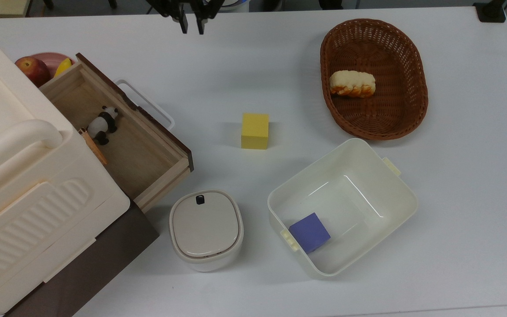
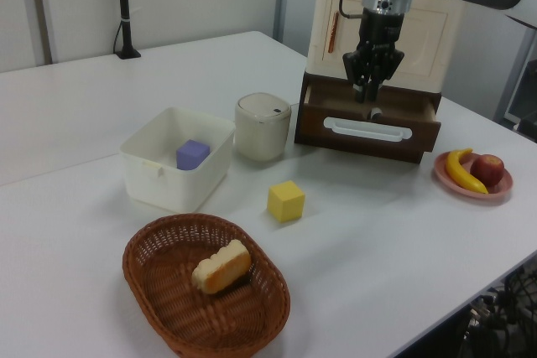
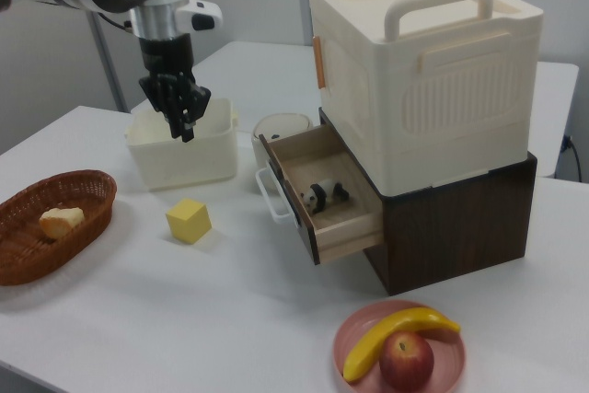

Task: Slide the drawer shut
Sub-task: 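Move the gripper from above the white bin toward the open drawer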

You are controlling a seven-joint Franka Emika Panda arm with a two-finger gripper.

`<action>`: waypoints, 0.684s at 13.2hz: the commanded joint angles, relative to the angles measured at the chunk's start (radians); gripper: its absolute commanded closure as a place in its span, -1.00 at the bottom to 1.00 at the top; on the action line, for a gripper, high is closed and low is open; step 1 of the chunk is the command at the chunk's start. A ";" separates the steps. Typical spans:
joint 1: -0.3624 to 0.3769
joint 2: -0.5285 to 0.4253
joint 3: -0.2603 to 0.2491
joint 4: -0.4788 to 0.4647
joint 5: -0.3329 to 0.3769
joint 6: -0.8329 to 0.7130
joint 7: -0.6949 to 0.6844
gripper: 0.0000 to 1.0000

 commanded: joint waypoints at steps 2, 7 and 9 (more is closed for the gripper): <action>0.001 0.058 0.005 -0.040 0.046 0.137 0.094 1.00; 0.007 0.063 -0.003 -0.201 0.064 0.326 0.526 1.00; 0.006 0.066 -0.023 -0.224 0.066 0.389 0.701 1.00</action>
